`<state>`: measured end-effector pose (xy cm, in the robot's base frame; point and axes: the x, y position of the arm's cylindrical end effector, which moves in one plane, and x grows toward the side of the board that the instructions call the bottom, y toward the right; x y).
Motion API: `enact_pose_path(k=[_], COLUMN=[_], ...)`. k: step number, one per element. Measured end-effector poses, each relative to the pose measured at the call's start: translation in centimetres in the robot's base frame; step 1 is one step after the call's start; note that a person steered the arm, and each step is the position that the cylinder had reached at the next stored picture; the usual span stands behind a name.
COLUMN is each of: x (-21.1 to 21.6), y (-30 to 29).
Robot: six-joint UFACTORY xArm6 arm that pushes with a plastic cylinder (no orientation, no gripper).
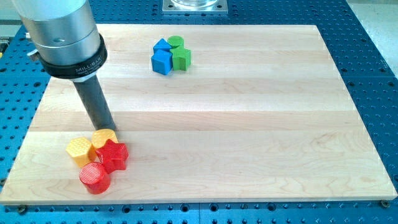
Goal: Separate blue blocks from green blocks
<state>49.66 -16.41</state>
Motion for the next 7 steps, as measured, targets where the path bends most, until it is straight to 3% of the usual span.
enact_pose_path(k=[2,3,4,5,6,7], x=[-0.7,-8.7,-17.1,-25.7,-27.1,-21.0], y=[2.1,4.4,-1.6,1.5,8.7,9.4])
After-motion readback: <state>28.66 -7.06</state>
